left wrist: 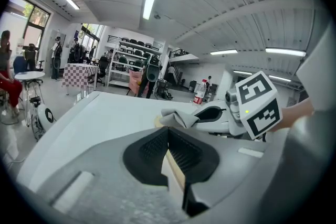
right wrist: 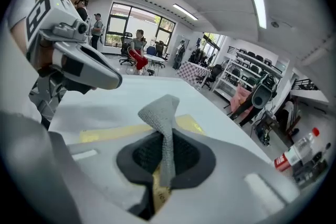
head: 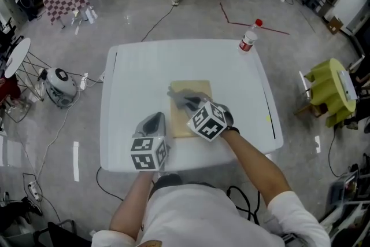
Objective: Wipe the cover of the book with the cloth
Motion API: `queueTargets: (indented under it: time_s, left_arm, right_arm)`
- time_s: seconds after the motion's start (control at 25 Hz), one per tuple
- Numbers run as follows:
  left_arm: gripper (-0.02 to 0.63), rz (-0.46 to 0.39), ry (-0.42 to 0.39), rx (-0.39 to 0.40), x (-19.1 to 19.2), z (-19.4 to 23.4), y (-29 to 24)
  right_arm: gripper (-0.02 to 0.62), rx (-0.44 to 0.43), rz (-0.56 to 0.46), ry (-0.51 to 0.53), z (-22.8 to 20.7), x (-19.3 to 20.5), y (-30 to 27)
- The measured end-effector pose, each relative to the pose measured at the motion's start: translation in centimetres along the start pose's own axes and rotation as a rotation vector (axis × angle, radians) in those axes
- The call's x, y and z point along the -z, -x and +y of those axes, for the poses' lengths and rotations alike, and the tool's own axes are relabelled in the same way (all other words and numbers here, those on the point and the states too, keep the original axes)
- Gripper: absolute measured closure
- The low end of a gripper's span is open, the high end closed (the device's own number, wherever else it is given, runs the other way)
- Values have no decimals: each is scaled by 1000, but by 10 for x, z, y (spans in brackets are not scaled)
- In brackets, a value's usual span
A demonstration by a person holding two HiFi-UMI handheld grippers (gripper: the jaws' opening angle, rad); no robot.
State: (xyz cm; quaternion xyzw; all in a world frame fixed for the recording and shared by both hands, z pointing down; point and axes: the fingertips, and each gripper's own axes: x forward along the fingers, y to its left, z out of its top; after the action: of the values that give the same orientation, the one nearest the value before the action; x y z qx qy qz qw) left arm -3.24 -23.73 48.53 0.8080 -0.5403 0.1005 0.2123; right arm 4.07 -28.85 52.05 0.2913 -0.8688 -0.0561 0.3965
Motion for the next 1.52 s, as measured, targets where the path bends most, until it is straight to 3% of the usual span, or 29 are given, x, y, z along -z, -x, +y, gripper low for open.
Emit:
queueTargets:
  time_s: [0.44, 1.0, 1.32, 1.52]
  left_arm:
    - [598, -10, 3, -7, 7, -18, 12]
    - [598, -14, 14, -21, 10, -9, 26]
    - [598, -18, 20, -17, 6, 1, 18]
    - [598, -28, 23, -28, 2, 14, 12]
  right_arm:
    - [578, -133, -6, 33, 60, 23, 45]
    - [578, -258, -11, 10, 113, 28, 75]
    - [578, -137, -59, 92, 48, -17, 77]
    - [578, -80, -20, 195, 6, -38, 46]
